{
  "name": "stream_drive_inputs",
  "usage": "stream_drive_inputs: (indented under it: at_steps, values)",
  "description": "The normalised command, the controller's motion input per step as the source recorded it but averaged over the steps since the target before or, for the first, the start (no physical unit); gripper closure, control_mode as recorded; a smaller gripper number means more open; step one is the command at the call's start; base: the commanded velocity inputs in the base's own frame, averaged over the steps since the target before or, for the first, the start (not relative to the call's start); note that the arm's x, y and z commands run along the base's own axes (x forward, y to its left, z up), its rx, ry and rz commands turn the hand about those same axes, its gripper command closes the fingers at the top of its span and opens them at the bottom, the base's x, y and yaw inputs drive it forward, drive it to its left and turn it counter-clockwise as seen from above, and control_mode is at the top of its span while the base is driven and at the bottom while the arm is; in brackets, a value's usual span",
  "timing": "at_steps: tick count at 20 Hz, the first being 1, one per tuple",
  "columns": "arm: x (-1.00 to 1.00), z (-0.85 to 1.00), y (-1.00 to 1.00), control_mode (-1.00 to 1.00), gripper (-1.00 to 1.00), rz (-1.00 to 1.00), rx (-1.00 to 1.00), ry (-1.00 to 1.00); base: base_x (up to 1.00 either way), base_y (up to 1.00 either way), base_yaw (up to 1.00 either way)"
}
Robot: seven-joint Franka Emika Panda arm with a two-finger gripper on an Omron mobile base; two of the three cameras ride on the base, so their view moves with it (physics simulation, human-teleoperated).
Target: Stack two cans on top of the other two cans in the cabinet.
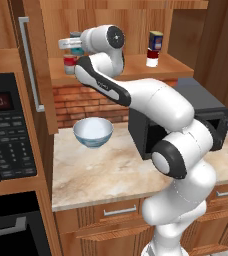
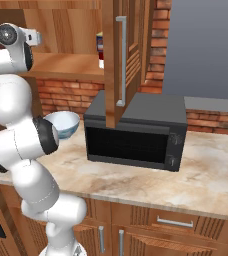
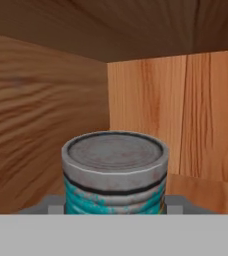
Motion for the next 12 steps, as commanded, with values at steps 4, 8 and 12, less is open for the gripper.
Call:
stream_drive_inputs:
  at_steps: [4,8,12]
  values:
    - [0.00,0.00,0.14,-1.00,1.00,0.00,0.00,0.00,0.00,0.00,0.00]
    - [0.00,0.00,0.07,-1.00,1.00,0.00,0.00,0.00,0.00,0.00,0.00]
    - [0.09,0.00,0.00,-1.00,1.00,0.00,0.00,0.00,0.00,0.00,0.00]
